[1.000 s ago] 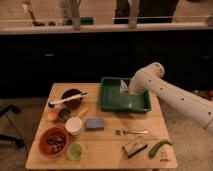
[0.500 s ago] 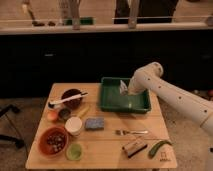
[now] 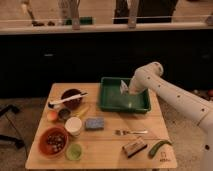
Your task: Place towel in tray
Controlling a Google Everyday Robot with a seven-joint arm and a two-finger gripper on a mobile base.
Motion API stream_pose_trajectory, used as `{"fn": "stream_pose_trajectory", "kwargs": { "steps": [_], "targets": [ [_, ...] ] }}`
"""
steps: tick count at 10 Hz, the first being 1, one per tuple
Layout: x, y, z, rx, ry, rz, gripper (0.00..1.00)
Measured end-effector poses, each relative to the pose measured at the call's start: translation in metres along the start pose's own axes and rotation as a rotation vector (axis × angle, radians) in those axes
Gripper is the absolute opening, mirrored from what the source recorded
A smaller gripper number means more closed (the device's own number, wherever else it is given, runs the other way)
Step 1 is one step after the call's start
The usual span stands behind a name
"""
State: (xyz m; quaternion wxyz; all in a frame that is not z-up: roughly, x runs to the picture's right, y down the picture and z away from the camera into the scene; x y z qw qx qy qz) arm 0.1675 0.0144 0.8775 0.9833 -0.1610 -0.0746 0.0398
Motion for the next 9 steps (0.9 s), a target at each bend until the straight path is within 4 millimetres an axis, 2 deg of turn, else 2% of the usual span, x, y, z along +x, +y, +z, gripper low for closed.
{"fn": "stream_pose_trajectory", "kwargs": {
  "steps": [3,5,6,8,9],
  "targets": [
    [0.0,-0.004,0.001,-0.011,-0.003,0.007,0.12],
    [0.006,-0.003,0.005,-0.019,-0.004,0.014,0.06],
    [0.005,-0.003,0.008,-0.024,-0.008,0.016,0.06],
    [0.003,-0.004,0.01,-0.032,-0.013,0.019,0.13],
    [0.007,-0.004,0.01,-0.037,-0.014,0.025,0.09]
  ]
}}
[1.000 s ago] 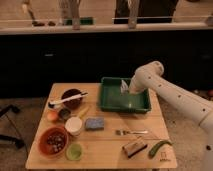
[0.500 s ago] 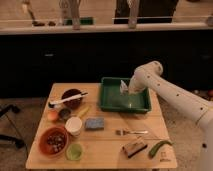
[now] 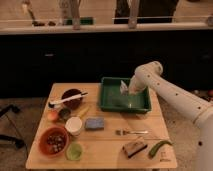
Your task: Place towel in tray
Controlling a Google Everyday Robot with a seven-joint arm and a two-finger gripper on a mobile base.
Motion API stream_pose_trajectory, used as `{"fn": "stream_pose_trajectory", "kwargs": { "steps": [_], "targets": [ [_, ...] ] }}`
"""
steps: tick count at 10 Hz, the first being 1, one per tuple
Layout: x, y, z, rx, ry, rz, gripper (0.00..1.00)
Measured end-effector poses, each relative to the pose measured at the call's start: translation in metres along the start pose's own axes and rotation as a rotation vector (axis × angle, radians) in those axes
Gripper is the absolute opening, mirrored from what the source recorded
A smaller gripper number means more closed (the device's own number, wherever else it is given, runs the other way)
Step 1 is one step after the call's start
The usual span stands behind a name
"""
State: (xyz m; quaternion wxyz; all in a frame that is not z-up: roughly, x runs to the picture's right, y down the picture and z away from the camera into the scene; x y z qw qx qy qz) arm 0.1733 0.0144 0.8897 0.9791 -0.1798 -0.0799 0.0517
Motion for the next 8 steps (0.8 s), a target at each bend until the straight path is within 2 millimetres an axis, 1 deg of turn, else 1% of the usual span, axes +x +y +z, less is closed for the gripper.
{"fn": "stream_pose_trajectory", "kwargs": {
  "steps": [1,2,4,6,7,8],
  "targets": [
    [0.0025,0.0013,0.0023,-0.003,-0.001,0.003,0.08],
    [0.0022,0.0019,0.0037,-0.007,-0.005,0.004,0.11],
    [0.0011,0.0026,0.0063,-0.015,-0.009,0.004,0.11],
    [0.0013,0.0025,0.0073,-0.022,-0.013,0.006,0.05],
    [0.0037,0.003,0.0086,-0.026,-0.014,0.009,0.04],
    [0.0046,0.0033,0.0085,-0.028,-0.015,0.011,0.08]
  ]
}}
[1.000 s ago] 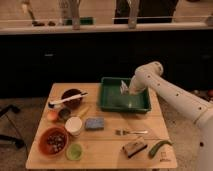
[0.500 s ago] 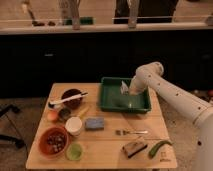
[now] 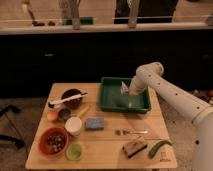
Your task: Place towel in tray
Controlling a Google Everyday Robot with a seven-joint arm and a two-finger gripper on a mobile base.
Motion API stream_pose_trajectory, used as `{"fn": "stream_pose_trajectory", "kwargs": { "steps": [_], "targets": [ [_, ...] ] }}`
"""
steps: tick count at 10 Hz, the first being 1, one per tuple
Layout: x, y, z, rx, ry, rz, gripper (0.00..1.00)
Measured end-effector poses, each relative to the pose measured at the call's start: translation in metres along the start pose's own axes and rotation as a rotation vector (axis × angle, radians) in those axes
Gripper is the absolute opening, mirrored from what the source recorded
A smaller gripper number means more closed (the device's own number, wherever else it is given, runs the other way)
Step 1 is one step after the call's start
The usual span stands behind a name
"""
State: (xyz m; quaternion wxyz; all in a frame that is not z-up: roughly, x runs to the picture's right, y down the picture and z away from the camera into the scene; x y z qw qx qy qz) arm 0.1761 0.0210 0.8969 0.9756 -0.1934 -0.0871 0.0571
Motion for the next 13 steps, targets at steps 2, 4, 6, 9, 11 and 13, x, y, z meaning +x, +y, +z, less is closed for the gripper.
{"fn": "stream_pose_trajectory", "kwargs": {
  "steps": [2,4,6,9,11,13],
  "targets": [
    [-0.003,0.001,0.003,-0.008,-0.006,0.0,0.15],
    [-0.003,0.002,0.005,-0.016,-0.011,0.001,0.22],
    [0.0,0.004,0.005,-0.02,-0.013,0.006,0.26],
    [-0.004,0.004,0.01,-0.033,-0.021,0.005,0.17],
    [-0.002,0.006,0.012,-0.04,-0.027,0.008,0.17],
    [0.001,0.008,0.012,-0.045,-0.03,0.012,0.2]
  ]
}}
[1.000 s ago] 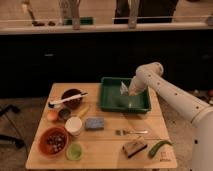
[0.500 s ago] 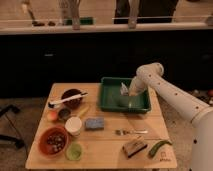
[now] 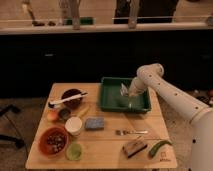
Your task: Place towel in tray
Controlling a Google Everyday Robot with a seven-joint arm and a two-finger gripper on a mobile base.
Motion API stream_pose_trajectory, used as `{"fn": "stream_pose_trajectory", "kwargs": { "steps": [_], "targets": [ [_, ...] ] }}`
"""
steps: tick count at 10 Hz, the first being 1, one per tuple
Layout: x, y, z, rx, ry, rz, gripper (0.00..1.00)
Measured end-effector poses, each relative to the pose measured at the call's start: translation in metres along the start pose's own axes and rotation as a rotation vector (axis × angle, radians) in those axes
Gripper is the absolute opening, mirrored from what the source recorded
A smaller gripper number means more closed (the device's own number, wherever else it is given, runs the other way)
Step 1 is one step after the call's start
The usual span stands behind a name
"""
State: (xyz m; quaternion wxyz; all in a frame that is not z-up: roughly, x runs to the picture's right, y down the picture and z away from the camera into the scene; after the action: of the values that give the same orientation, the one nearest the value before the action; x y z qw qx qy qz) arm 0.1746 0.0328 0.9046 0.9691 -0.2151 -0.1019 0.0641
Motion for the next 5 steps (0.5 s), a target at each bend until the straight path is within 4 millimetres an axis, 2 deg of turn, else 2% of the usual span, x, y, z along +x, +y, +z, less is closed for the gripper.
{"fn": "stream_pose_trajectory", "kwargs": {
  "steps": [2,3,4,5],
  "targets": [
    [-0.0039,0.0014,0.0019,-0.006,-0.005,-0.006,0.28],
    [-0.0049,0.0022,0.0034,-0.01,-0.008,-0.007,0.35],
    [-0.0035,0.0018,0.0042,-0.013,-0.01,-0.003,0.36],
    [-0.0019,0.0017,0.0054,-0.016,-0.012,0.001,0.31]
  ]
}}
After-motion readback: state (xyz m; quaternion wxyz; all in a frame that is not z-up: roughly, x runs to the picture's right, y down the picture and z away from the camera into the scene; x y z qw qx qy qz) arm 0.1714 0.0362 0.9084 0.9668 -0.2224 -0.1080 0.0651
